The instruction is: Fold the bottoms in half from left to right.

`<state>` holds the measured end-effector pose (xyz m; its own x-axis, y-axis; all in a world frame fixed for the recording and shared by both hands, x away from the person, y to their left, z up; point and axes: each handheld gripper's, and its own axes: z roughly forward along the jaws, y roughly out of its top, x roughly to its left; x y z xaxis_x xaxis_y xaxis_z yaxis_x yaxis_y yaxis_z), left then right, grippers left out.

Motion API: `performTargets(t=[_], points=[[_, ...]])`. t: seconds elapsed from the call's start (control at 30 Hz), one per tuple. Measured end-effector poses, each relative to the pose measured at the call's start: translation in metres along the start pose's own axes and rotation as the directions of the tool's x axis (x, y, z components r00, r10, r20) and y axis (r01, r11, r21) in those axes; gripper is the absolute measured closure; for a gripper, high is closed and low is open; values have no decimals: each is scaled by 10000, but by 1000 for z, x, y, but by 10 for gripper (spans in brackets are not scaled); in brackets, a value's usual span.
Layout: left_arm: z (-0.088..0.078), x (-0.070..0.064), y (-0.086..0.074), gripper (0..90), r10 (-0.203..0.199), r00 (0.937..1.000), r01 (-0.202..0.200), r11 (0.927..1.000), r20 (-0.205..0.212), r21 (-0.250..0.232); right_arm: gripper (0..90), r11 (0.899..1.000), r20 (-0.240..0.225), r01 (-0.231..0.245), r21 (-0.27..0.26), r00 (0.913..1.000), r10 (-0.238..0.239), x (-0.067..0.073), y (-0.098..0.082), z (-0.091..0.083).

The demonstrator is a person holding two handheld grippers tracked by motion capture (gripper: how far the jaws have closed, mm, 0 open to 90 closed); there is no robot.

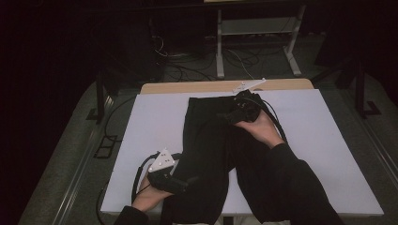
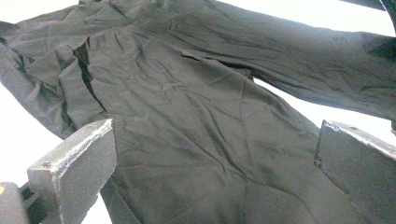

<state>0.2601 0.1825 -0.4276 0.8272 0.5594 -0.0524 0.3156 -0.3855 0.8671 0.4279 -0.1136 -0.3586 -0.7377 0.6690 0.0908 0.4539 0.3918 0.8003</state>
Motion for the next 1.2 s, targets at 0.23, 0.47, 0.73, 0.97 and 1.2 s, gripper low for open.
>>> performTargets(t=[0.23,0.47,0.73,0.97,1.2], points=[[0,0,0,0,-35,10000,35,10000,18,-27,0,9998,-7,179,56,9998,-179,2,9,10],[-1,1,0,0,-76,10000,76,10000,-4,-52,0,9997,32,213,135,9998,-214,3,18,21],[-1,1,0,0,-160,9999,160,9998,11,-130,0,9999,199,128,89,9997,-130,0,27,30],[-2,1,0,0,-170,9999,171,9998,20,-144,0,9999,312,-47,108,9995,44,-3,36,40],[-2,1,0,0,-183,9998,183,9997,23,-150,0,9998,336,-184,6,9993,183,-5,40,52]])
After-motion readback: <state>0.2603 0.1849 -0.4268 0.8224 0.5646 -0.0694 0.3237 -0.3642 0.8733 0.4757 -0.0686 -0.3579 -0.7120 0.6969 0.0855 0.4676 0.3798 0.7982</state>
